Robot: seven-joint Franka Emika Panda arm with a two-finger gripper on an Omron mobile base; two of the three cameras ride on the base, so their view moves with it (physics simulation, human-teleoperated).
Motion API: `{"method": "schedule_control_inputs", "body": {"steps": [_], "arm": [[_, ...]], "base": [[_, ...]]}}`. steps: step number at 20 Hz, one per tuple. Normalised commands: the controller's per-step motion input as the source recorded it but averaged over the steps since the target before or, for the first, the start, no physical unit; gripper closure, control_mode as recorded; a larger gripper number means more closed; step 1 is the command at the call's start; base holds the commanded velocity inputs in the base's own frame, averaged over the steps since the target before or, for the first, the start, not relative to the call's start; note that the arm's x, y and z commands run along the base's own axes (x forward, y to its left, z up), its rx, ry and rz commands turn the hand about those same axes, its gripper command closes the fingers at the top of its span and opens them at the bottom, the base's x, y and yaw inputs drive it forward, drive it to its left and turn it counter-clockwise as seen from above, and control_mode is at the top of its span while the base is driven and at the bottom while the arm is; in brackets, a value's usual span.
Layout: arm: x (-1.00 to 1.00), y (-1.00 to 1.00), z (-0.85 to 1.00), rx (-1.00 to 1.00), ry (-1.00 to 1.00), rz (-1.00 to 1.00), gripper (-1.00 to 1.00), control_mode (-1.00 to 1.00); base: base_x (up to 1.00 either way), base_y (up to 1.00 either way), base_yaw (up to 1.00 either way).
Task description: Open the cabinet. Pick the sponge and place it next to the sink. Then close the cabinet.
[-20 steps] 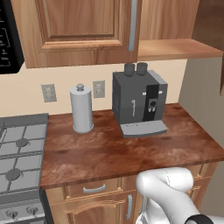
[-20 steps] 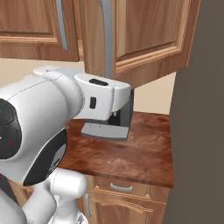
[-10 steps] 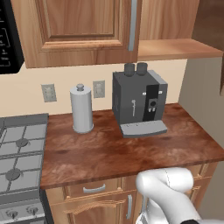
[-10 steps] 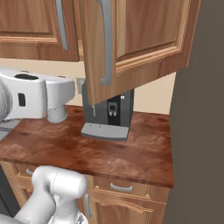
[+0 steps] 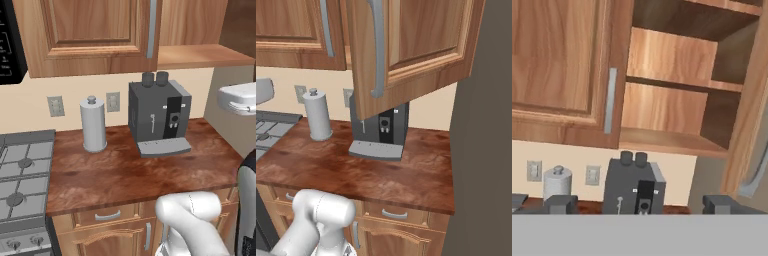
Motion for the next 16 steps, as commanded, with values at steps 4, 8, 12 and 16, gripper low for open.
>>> {"method": "schedule_control_inputs", "body": {"steps": [4, 8, 12, 16], "arm": [[0.51, 0.31, -0.05, -0.37, 0.0, 0.0, -1.0, -1.0], [0.68, 0.02, -0.15, -0.38, 0.0, 0.0, -1.0, -1.0], [0.67, 0.0, -0.08, -0.32, 0.0, 0.0, -1.0, -1.0], [0.52, 0.0, -0.03, -0.31, 0.02, 0.0, -1.0, -1.0]], "base": [[0.0, 0.0, 0.0], [0.0, 0.0, 0.0], [0.0, 0.0, 0.0], [0.0, 0.0, 0.0]]}}
